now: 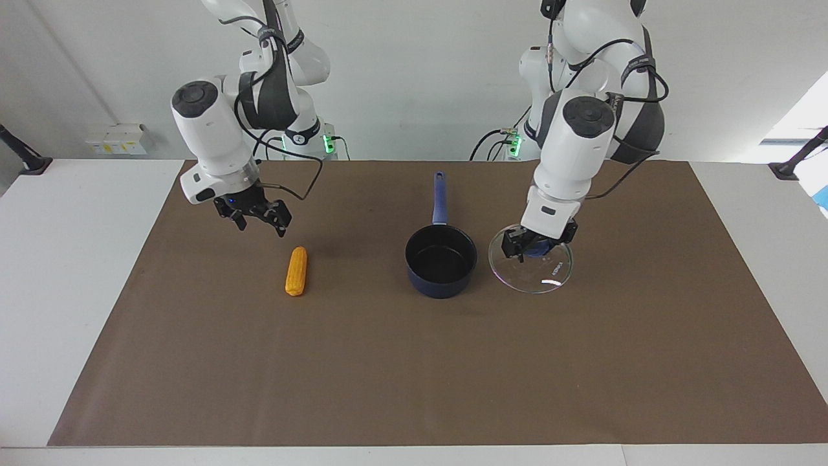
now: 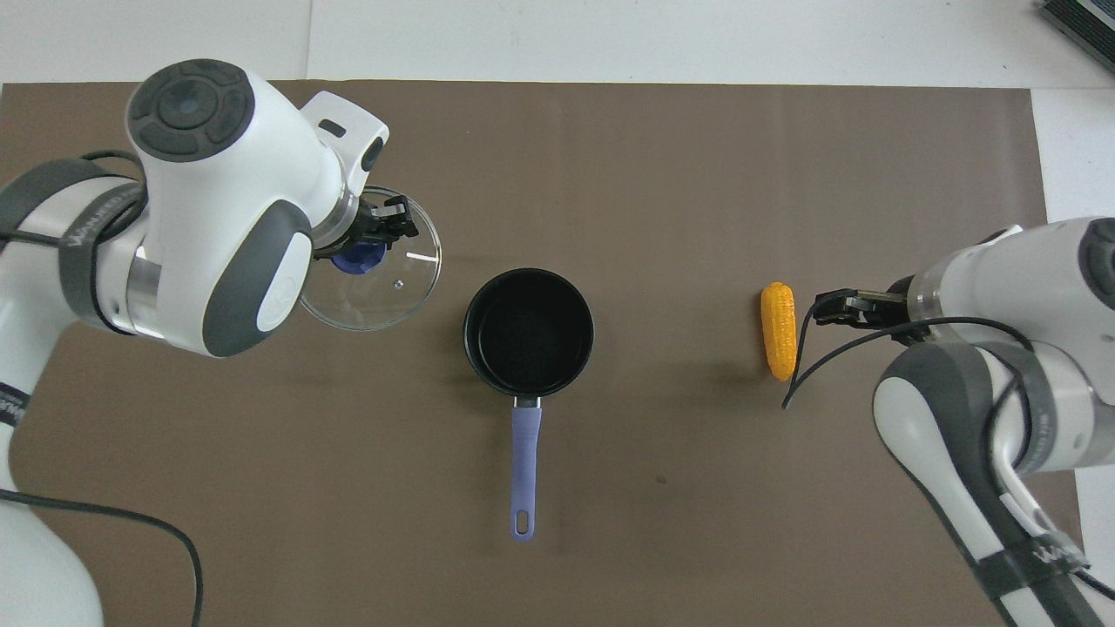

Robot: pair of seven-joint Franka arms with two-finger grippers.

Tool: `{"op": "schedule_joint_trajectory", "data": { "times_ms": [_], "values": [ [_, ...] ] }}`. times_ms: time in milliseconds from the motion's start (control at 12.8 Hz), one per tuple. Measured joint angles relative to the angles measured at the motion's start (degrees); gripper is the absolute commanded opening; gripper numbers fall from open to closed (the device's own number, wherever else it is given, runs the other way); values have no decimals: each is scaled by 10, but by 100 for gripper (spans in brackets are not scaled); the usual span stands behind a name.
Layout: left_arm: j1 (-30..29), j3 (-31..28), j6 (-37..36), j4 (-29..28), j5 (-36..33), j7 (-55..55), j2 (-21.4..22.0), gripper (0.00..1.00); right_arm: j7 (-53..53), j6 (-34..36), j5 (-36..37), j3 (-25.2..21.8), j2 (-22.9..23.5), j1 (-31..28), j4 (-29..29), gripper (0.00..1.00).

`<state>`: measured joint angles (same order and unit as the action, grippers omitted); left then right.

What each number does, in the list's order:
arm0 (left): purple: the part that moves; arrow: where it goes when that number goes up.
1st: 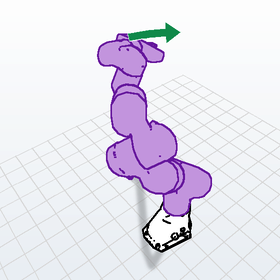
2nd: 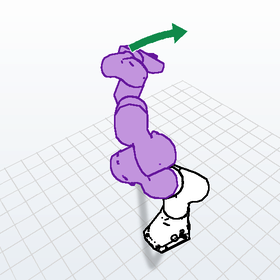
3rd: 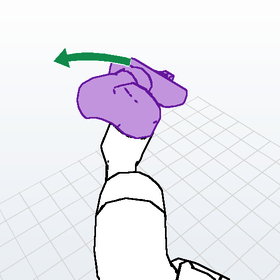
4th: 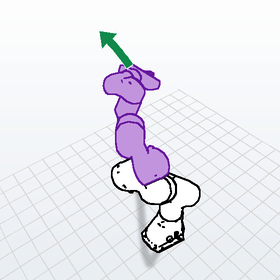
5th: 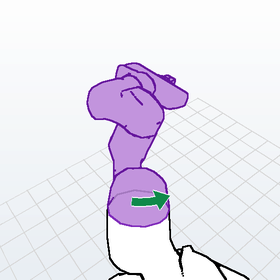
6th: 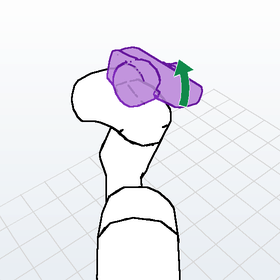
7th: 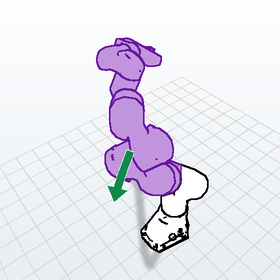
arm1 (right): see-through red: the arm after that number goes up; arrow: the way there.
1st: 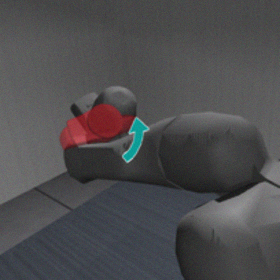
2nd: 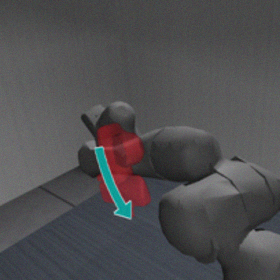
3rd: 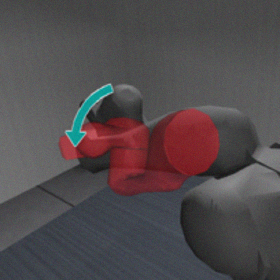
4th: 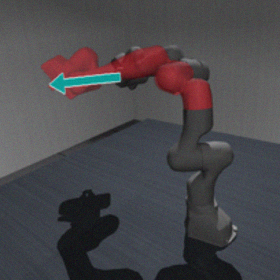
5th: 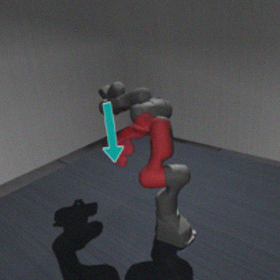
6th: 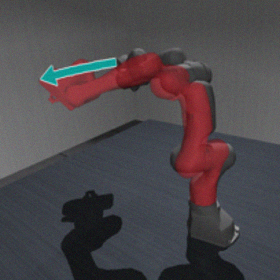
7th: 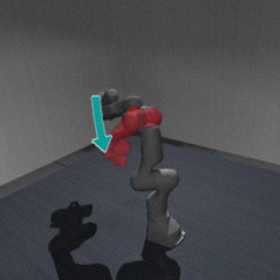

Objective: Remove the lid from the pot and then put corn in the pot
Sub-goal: 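Lift the lid off with the left gripper while the right gripper reaches the corn, then set the lid down with the left gripper while the right gripper lifts the corn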

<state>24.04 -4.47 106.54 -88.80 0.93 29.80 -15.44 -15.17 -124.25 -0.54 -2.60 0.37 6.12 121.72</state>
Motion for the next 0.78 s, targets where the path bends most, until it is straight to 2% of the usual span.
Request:
{"op": "schedule_joint_trajectory", "data": {
  "times_ms": [156, 391, 469, 547, 626, 704, 782],
  "values": [
    [-29, 0, -17, 0, 3, -47, 11, 0, 0, -42, 2, 0, 26, 7, 14, 100],
    [-70, 0, -42, 0, 5, -106, 21, 0, 0, -104, 2, 0, 74, 24, 16, 88],
    [-86, 0, -56, 0, 8, -134, 26, 0, 0, -125, 2, 0, 93, 28, 17, 79],
    [-106, 0, -72, -1, 12, -166, 35, 0, 0, -142, 2, 0, 113, 31, 17, 67],
    [-123, 0, -82, -5, 14, -193, 45, 0, 0, -148, 2, 0, 124, 34, 17, 51],
    [-138, -1, -89, -14, 15, -218, 57, 0, 0, -150, 2, 0, 129, 36, 16, 23],
    [-151, 0, -92, -27, 16, -238, 70, 0, 0, -150, 2, 0, 129, 37, 15, 5]
  ]
}}
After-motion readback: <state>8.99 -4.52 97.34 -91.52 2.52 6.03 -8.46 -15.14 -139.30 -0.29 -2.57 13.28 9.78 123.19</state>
